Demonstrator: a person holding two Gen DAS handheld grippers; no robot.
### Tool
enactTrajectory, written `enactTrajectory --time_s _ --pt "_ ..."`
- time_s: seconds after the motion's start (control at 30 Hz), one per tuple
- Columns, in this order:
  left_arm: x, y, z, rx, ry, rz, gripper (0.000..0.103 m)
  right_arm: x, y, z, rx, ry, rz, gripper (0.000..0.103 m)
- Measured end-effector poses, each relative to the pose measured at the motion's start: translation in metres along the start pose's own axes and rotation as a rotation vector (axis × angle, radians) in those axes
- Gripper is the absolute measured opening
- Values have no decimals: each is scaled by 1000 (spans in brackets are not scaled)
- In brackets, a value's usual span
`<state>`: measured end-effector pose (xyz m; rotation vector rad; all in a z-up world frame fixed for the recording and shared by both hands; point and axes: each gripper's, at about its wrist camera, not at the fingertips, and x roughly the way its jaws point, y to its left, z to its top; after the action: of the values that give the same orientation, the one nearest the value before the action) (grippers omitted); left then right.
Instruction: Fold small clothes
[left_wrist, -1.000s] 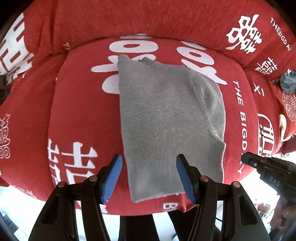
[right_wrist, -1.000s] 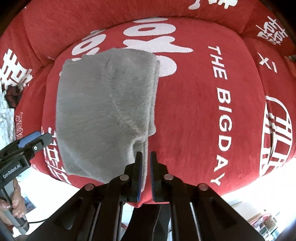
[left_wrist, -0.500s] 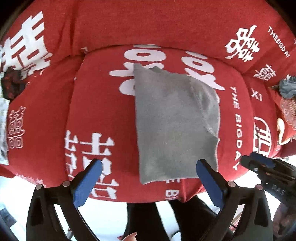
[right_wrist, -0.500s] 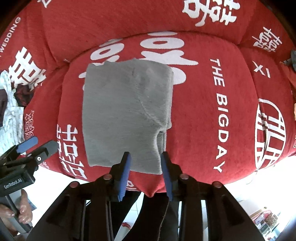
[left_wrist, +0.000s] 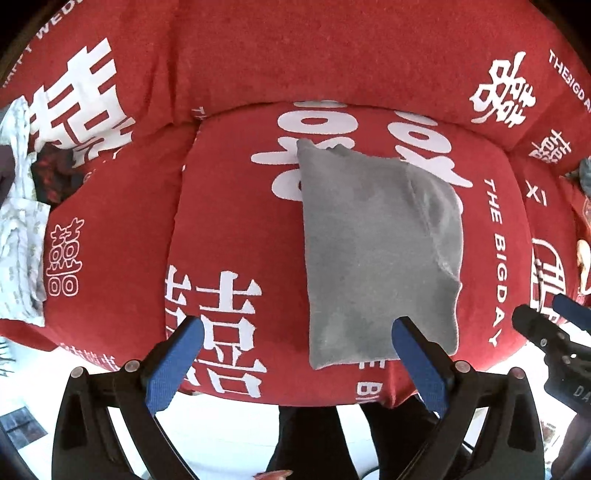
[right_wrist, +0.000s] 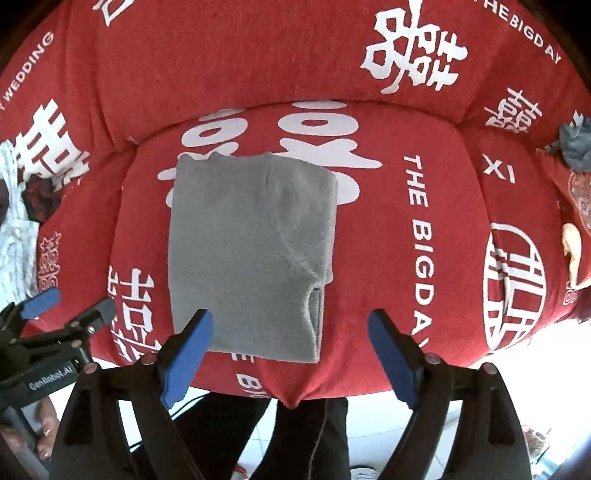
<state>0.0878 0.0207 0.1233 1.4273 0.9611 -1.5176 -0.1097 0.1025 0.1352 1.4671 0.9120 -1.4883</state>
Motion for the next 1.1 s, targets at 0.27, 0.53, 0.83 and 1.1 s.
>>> enactTrajectory --time_s 0.27,0.53,0.83,1.1 --pt "-5 2 4 -1 -9 13 102 0 -4 0 20 19 -41 88" --pt "-5 -4 4 15 15 19 102 0 -2 0 16 20 -55 88" --pt "-3 -7 3 21 29 40 102 0 -1 4 4 16 -70 88" --pt "-2 -7 4 25 33 56 102 0 -3 7 6 15 -71 88"
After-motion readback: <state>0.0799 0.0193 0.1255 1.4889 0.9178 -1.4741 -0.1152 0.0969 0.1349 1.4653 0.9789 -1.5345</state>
